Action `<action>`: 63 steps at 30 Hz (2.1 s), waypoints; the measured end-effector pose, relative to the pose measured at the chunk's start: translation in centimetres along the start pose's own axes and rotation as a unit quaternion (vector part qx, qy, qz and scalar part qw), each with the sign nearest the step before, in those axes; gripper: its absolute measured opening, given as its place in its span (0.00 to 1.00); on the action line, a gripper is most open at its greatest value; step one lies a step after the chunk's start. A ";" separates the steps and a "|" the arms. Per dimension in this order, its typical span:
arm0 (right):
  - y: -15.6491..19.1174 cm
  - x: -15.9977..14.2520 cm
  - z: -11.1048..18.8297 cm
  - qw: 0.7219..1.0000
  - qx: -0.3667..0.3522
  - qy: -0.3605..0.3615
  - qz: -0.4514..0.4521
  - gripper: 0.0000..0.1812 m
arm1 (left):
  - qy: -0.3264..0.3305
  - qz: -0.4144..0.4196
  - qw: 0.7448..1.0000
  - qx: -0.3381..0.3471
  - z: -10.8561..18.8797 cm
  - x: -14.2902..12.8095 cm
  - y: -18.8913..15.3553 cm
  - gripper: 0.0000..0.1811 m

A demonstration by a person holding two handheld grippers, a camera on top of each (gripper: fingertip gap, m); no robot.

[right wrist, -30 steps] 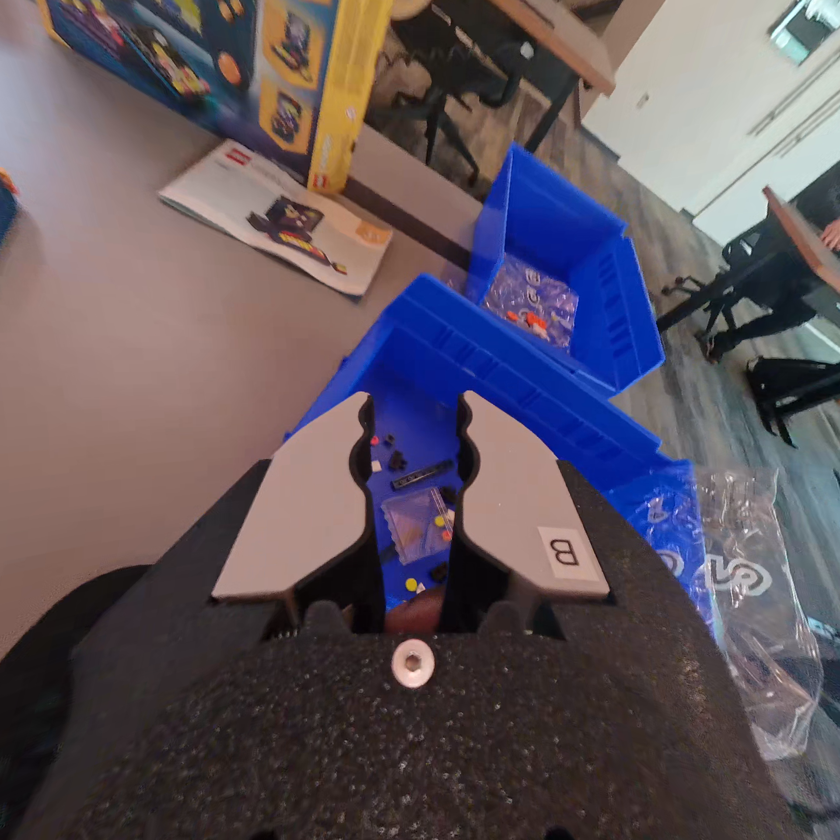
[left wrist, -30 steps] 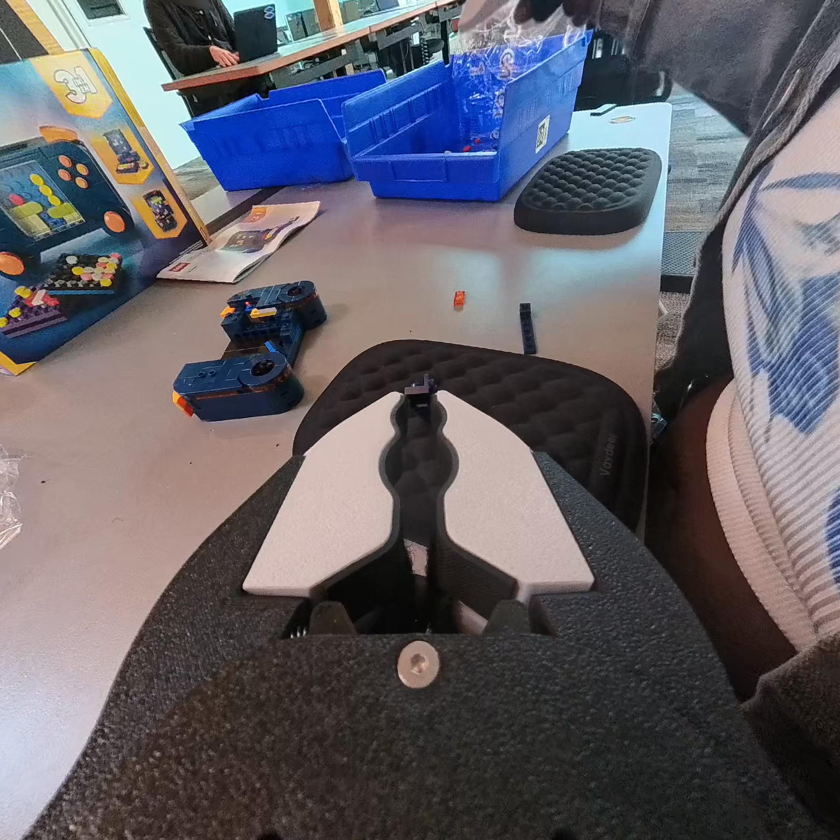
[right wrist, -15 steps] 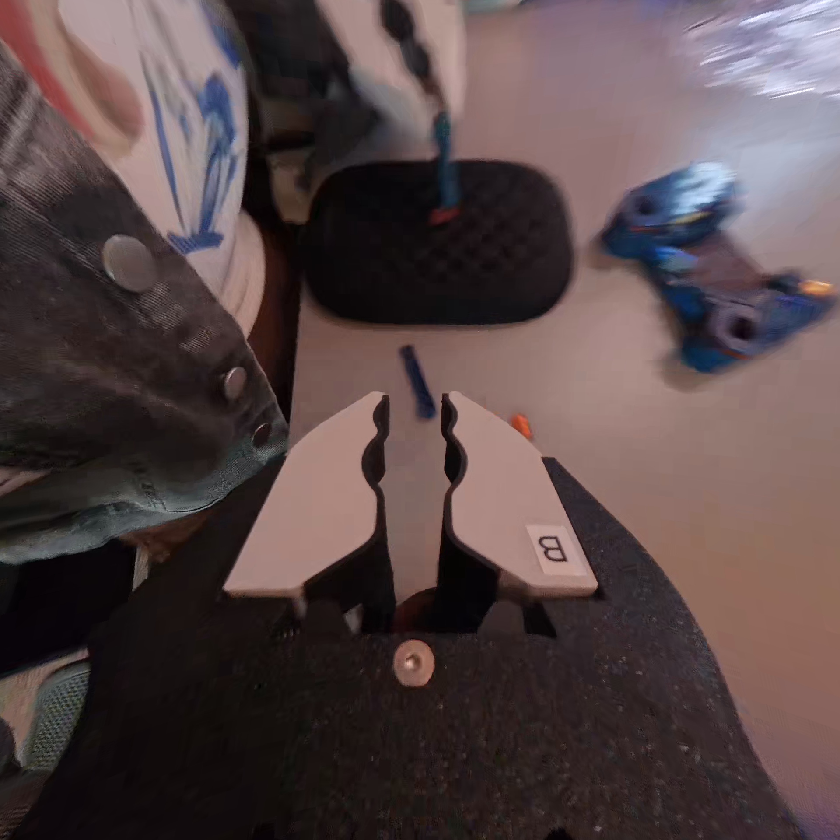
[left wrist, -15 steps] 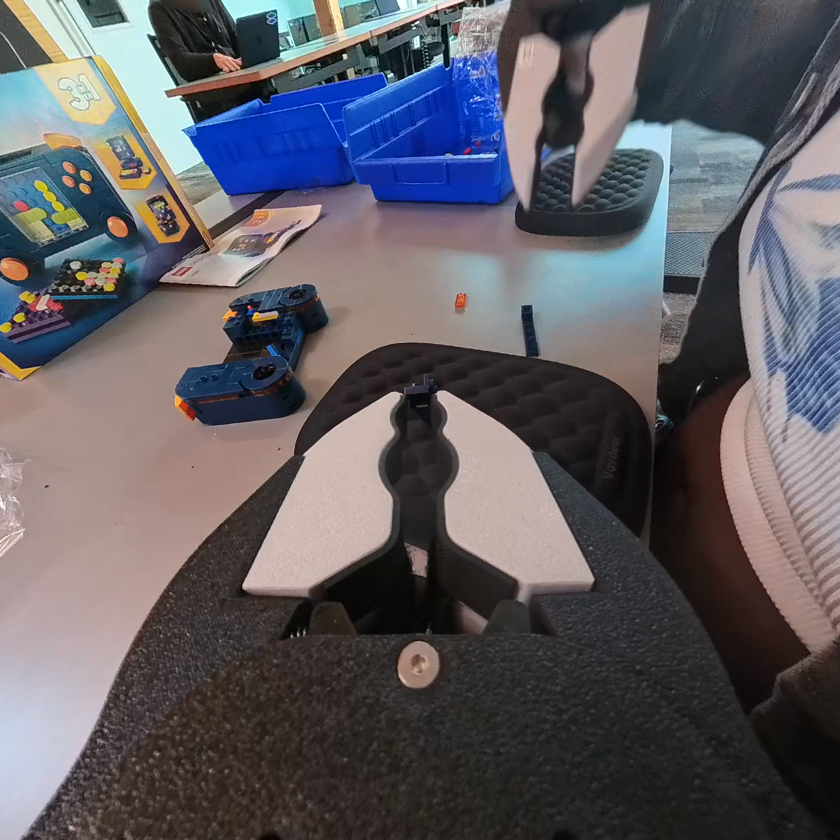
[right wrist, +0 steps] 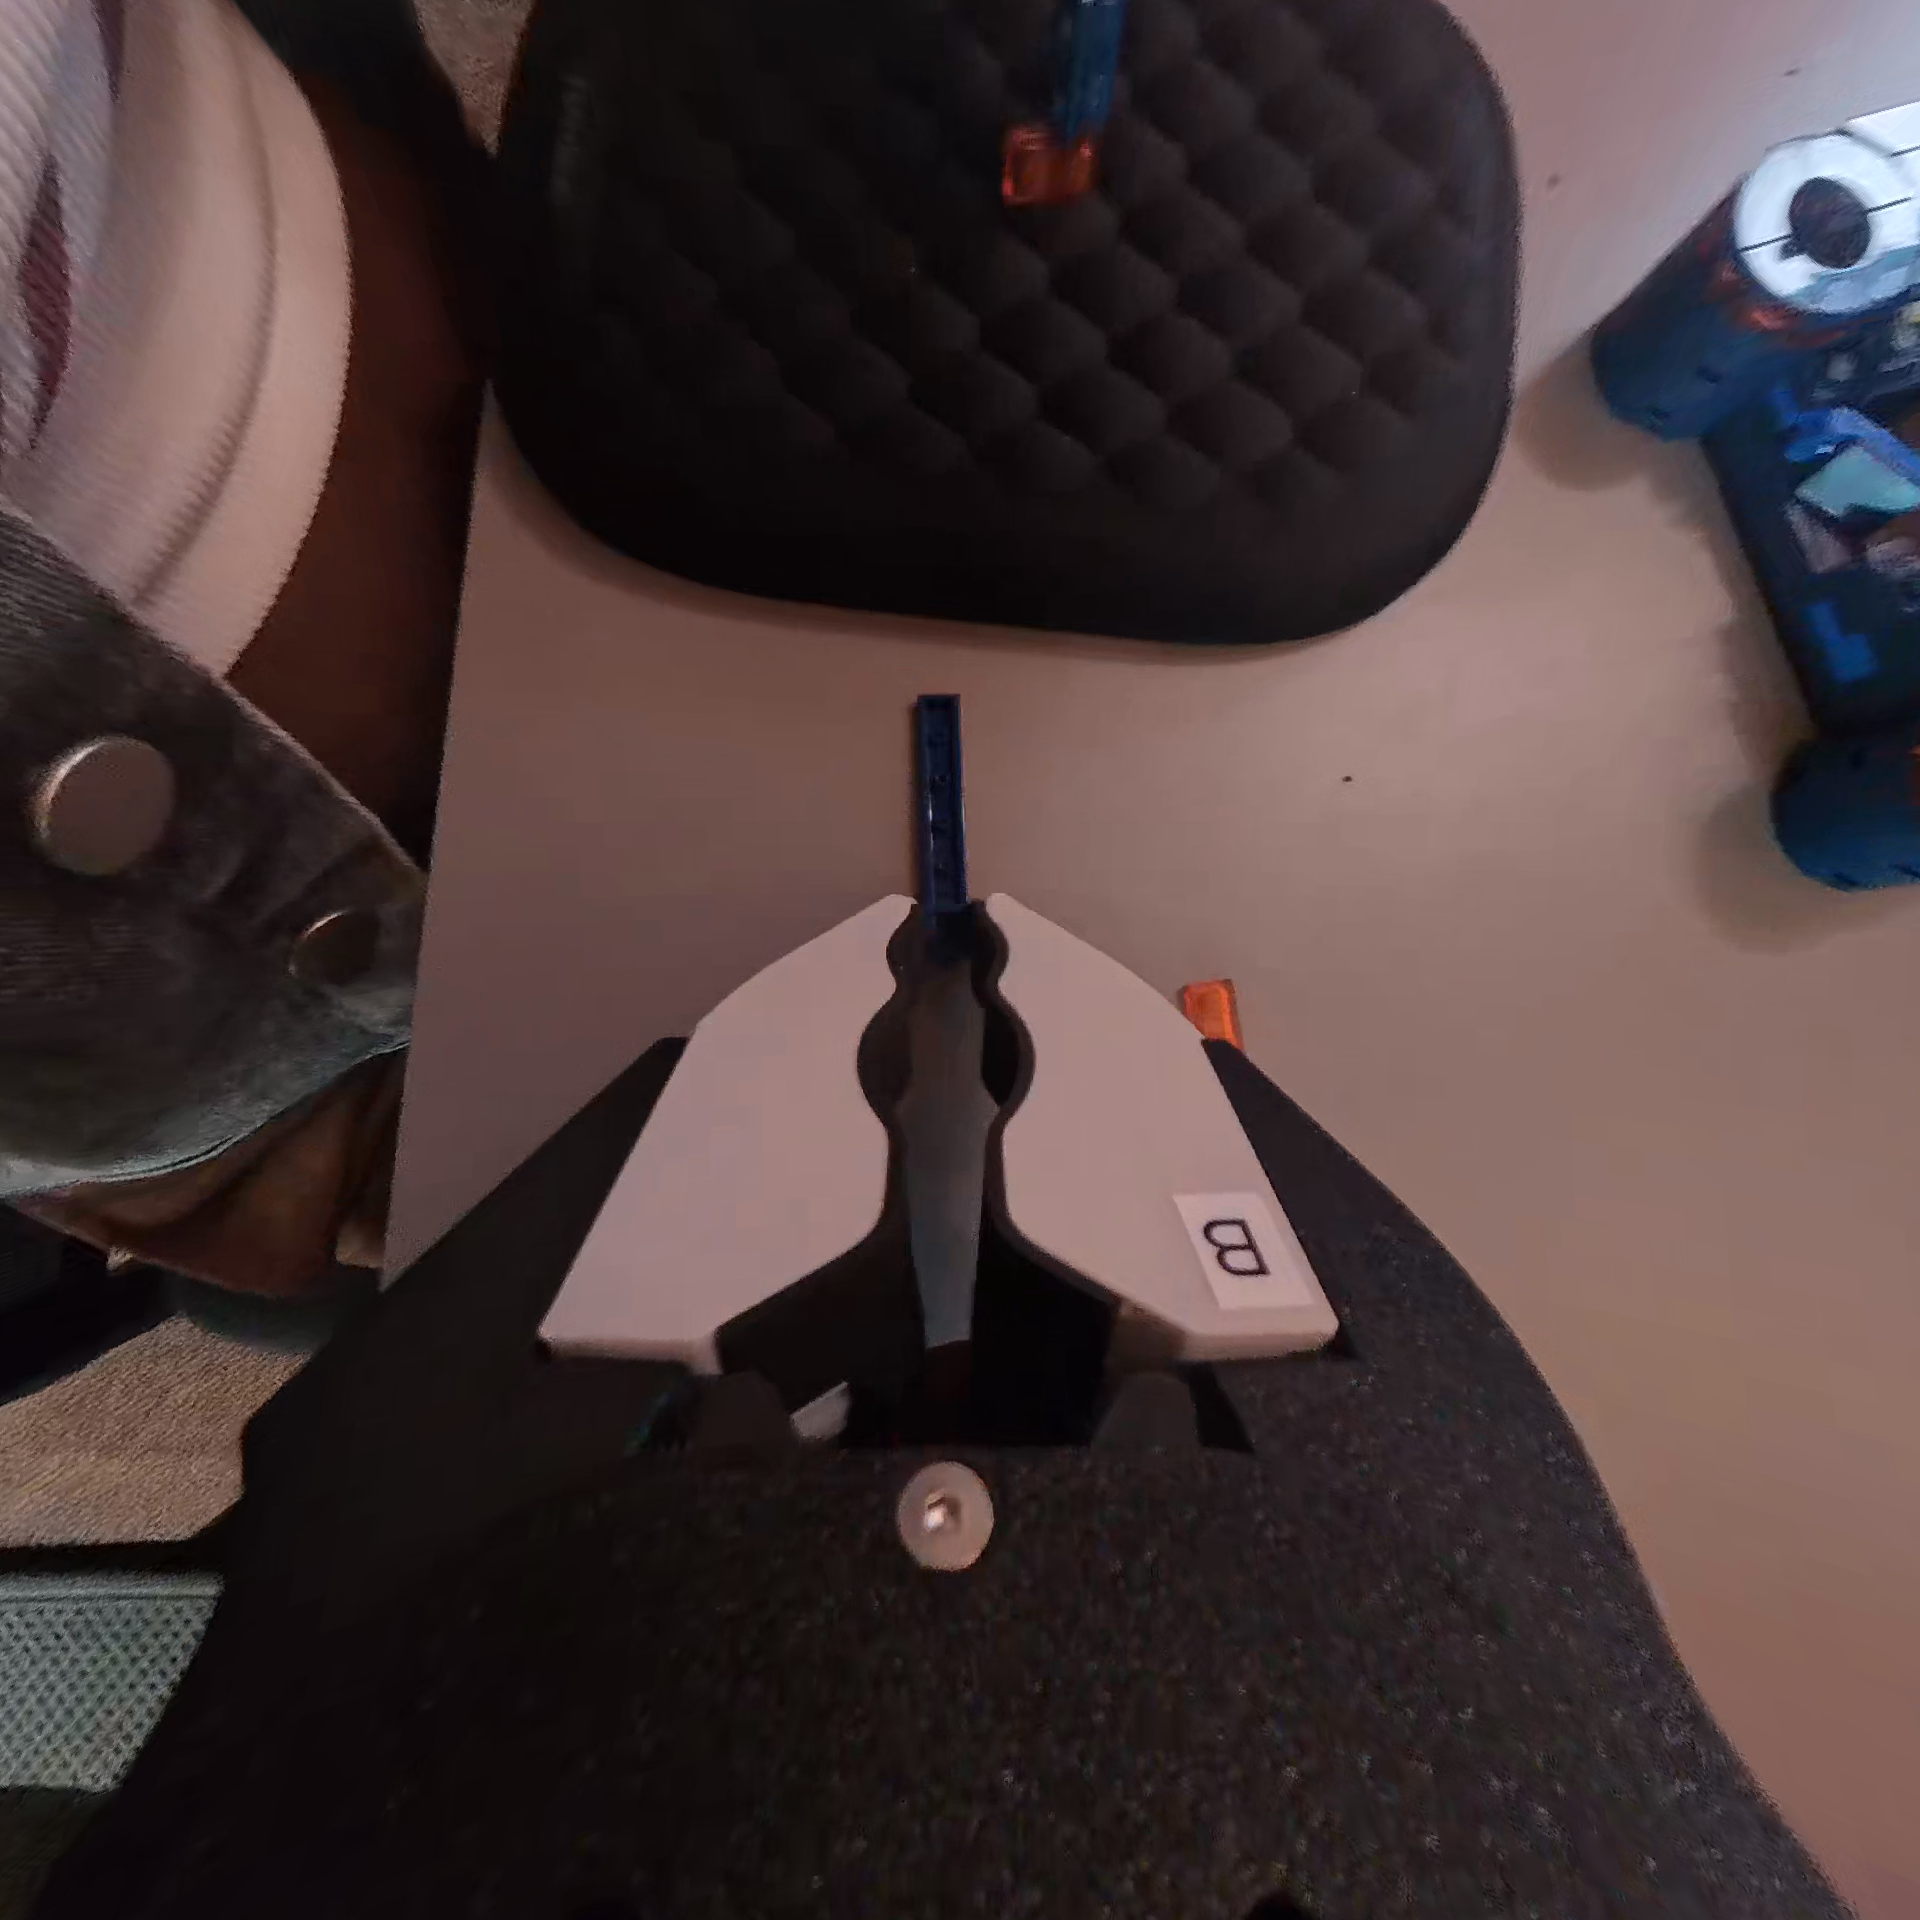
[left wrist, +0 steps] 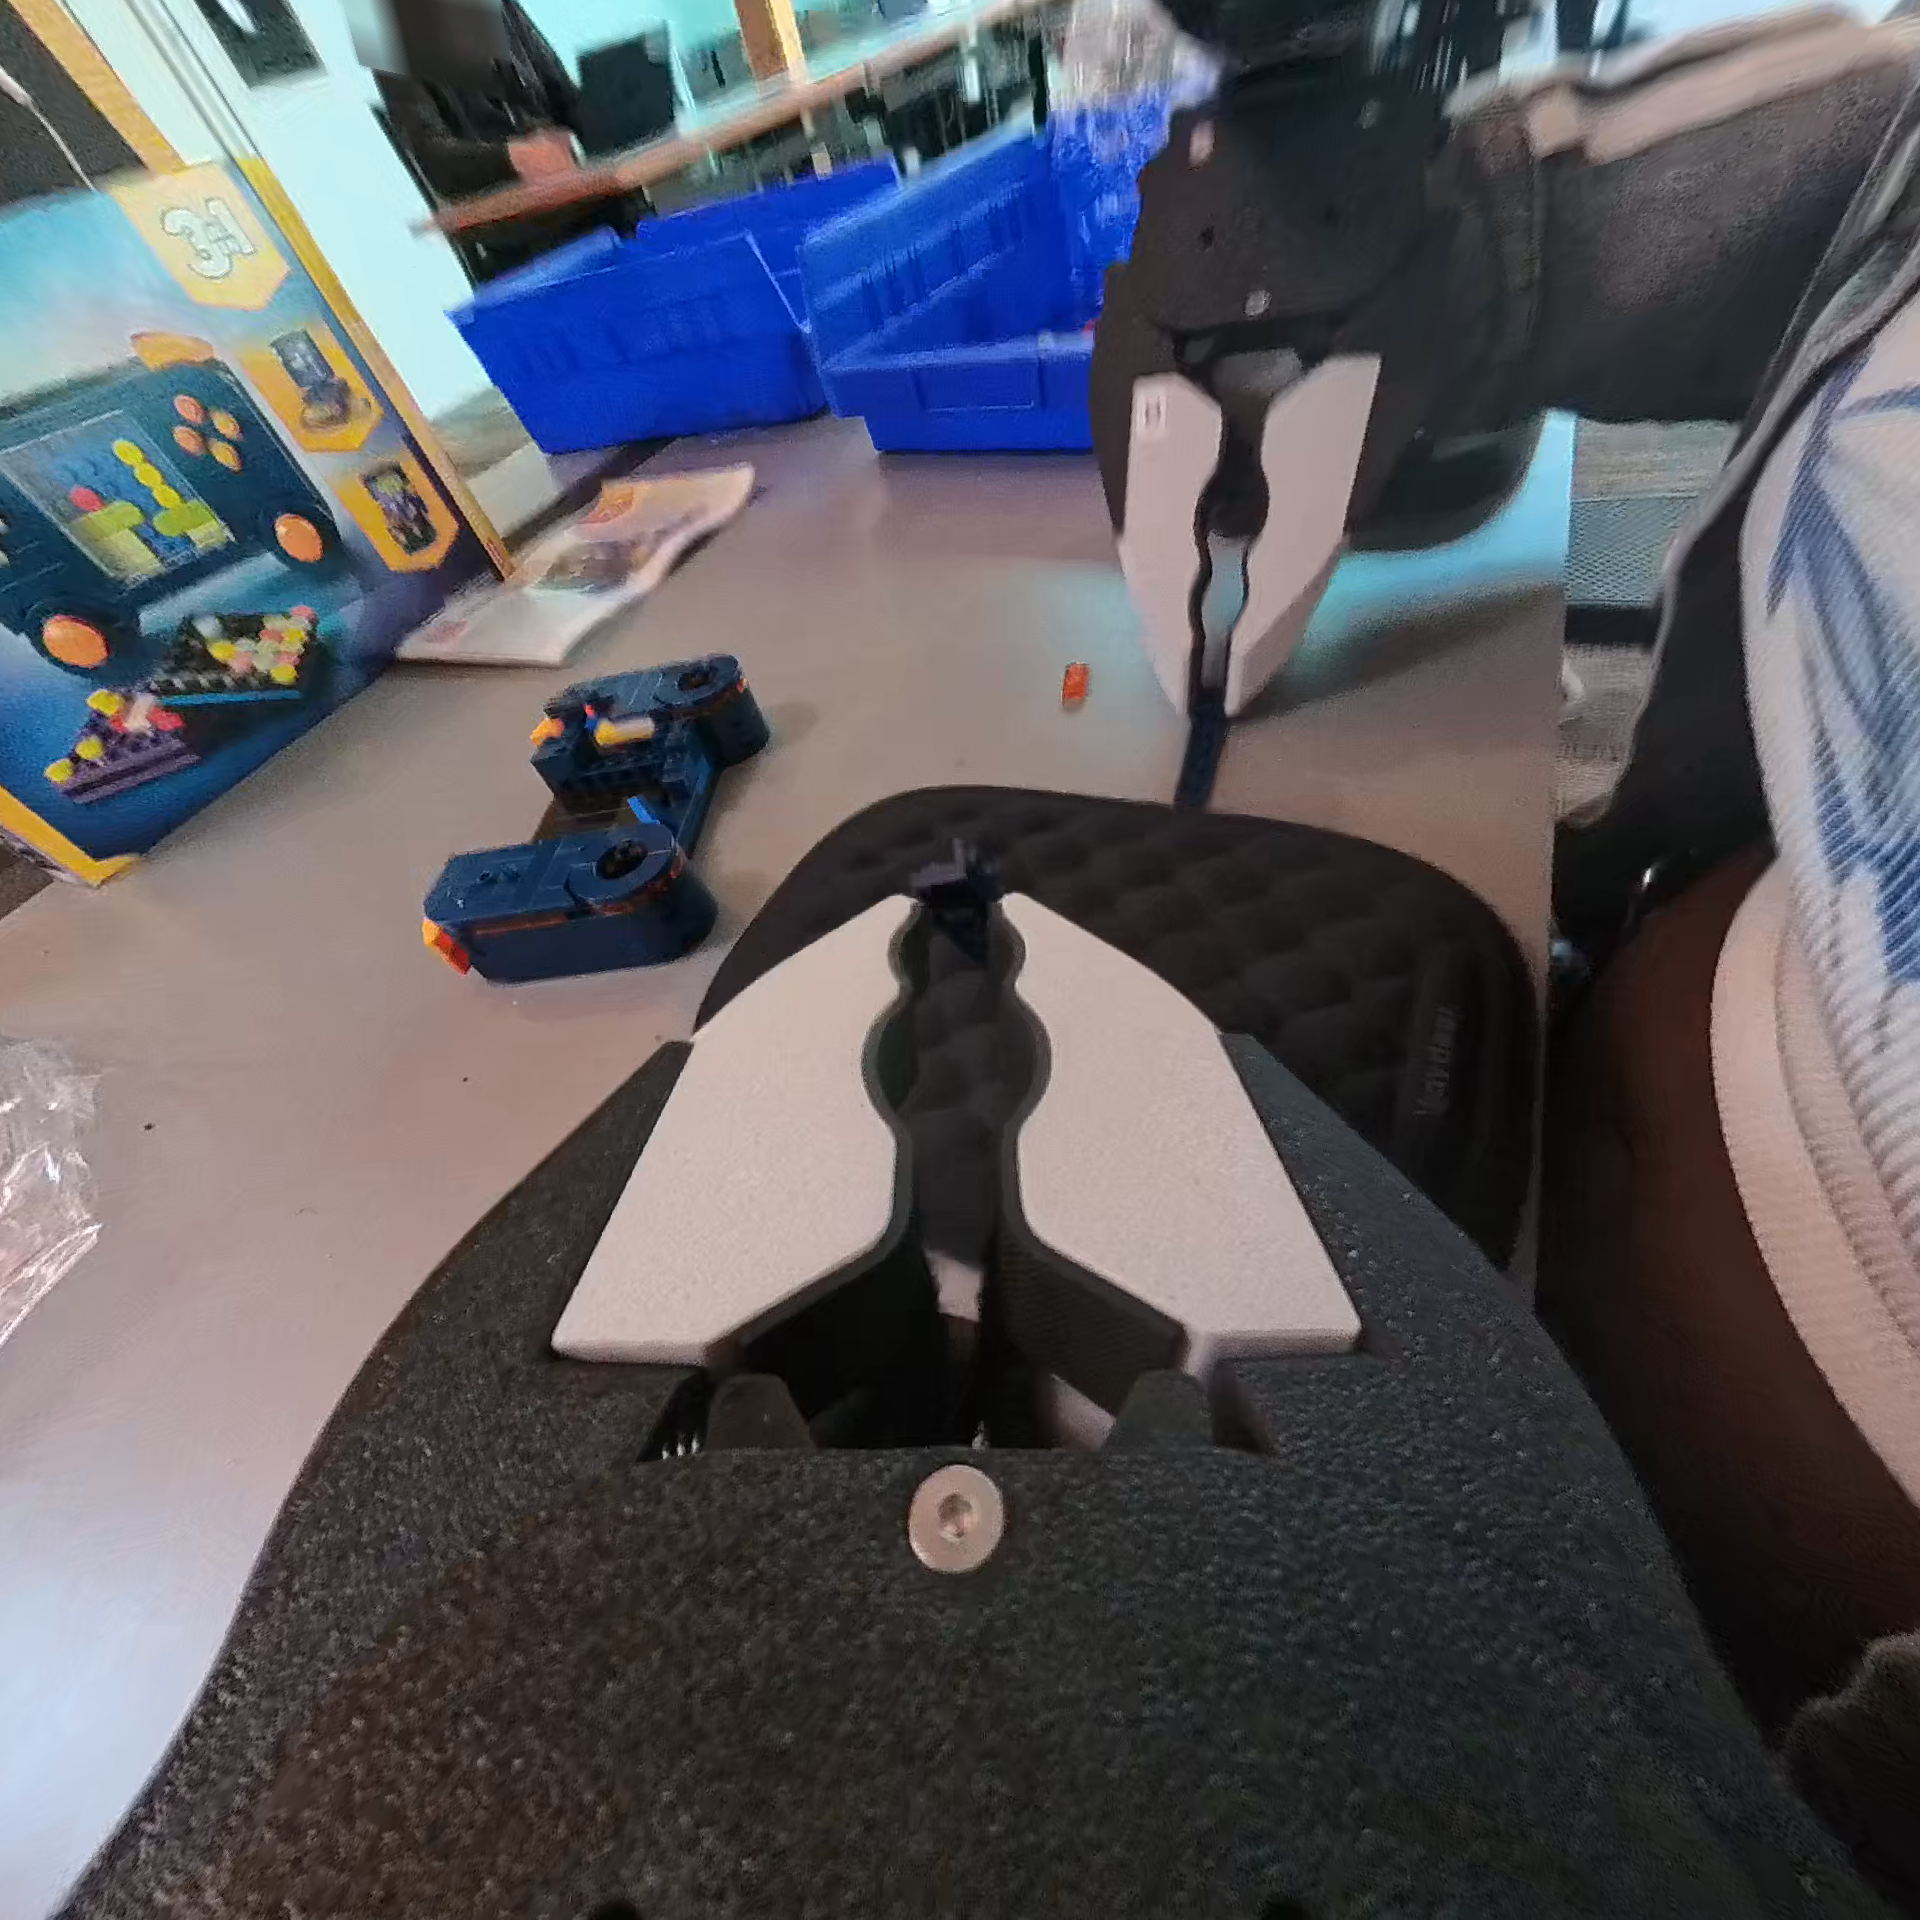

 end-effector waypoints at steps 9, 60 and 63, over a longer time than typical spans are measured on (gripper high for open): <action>-1.3 4.6 2.0 0.975 -0.067 -0.210 -0.010 0.04 | 0.102 0.000 0.995 0.015 -0.1 -1.4 0.2 0.37; -0.7 13.8 2.0 0.785 0.052 -0.618 -0.006 0.04 | -0.236 0.190 0.950 -0.076 1.5 8.5 0.9 0.03; -0.8 13.5 1.9 0.757 0.050 -0.651 -0.034 0.03 | -0.205 0.219 0.950 -0.082 1.2 8.8 1.1 0.04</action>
Point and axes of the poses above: each gripper's, where its closed fingertips meet, z back along the fingers, x out of its top, y = z × x across the jaws, the point moved 6 cm from there along z, back along the fingers, and after that the axes turned 8 degrees about x, right-handed, at the moved point
